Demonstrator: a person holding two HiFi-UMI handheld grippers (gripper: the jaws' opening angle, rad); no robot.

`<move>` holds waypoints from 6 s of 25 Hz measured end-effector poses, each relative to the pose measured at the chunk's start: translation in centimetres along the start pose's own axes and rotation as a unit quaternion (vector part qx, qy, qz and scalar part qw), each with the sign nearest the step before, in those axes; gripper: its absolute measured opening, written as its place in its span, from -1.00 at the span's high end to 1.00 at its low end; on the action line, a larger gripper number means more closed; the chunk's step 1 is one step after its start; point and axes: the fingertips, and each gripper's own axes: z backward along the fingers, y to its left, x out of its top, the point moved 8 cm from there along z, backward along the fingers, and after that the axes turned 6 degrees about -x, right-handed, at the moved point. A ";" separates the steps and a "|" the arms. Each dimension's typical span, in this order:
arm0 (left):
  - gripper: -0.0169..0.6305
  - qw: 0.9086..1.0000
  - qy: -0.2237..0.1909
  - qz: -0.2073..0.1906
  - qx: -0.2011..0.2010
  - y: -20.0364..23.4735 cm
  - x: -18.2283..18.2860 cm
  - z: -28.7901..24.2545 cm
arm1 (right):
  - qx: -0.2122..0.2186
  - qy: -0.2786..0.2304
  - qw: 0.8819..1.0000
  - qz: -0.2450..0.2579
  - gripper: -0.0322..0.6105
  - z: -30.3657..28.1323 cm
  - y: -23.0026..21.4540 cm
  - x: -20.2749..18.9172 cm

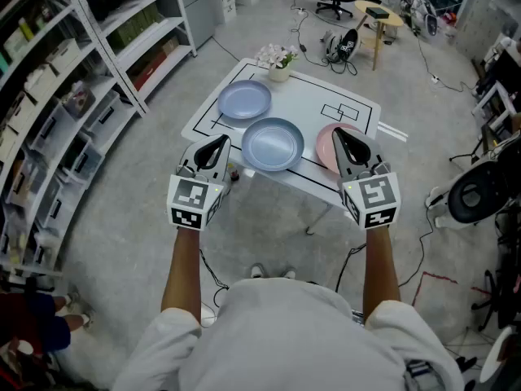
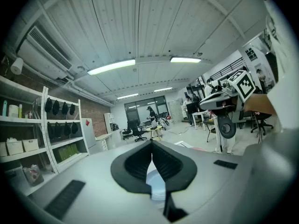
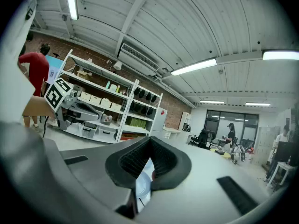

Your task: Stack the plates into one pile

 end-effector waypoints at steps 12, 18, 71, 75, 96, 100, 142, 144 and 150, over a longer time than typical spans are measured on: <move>0.89 0.999 0.016 0.009 0.026 -2.0 -1.2 -0.7 | 0.048 -0.008 0.998 -0.026 0.86 -0.8 -1.2 -2.1; 0.89 0.999 0.022 0.014 0.040 0.6 -2.5 -2.9 | 0.071 -0.008 0.997 -0.041 0.86 -5.2 -1.4 -2.9; 0.52 0.908 0.294 0.237 -0.180 11.7 -29.3 -30.6 | 0.139 0.399 0.902 -0.089 0.41 -37.6 -1.5 -30.7; 0.52 0.898 0.325 0.225 -0.194 10.5 -30.5 -30.0 | 0.153 0.452 0.877 -0.057 0.41 -36.8 -0.8 -32.7; 0.83 0.906 0.261 0.305 -0.136 15.1 -27.6 -29.5 | 0.167 0.424 0.877 -0.153 0.82 -38.4 -1.7 -28.0; 0.84 0.910 0.240 0.312 -0.132 18.4 -26.2 -30.0 | 0.176 0.407 0.884 -0.149 0.82 -40.9 -1.9 -25.4; 0.51 0.937 0.322 0.106 -0.083 34.8 -33.2 -42.8 | 0.068 0.397 0.909 -0.110 0.35 -60.9 1.2 -27.9; 0.51 0.941 0.313 0.107 -0.072 35.0 -32.6 -41.8 | 0.048 0.390 0.914 -0.104 0.40 -59.9 0.6 -26.9; 0.57 0.953 0.275 0.114 -0.049 35.1 -30.0 -39.0 | -0.031 0.352 0.930 -0.099 0.67 -55.3 -1.1 -22.7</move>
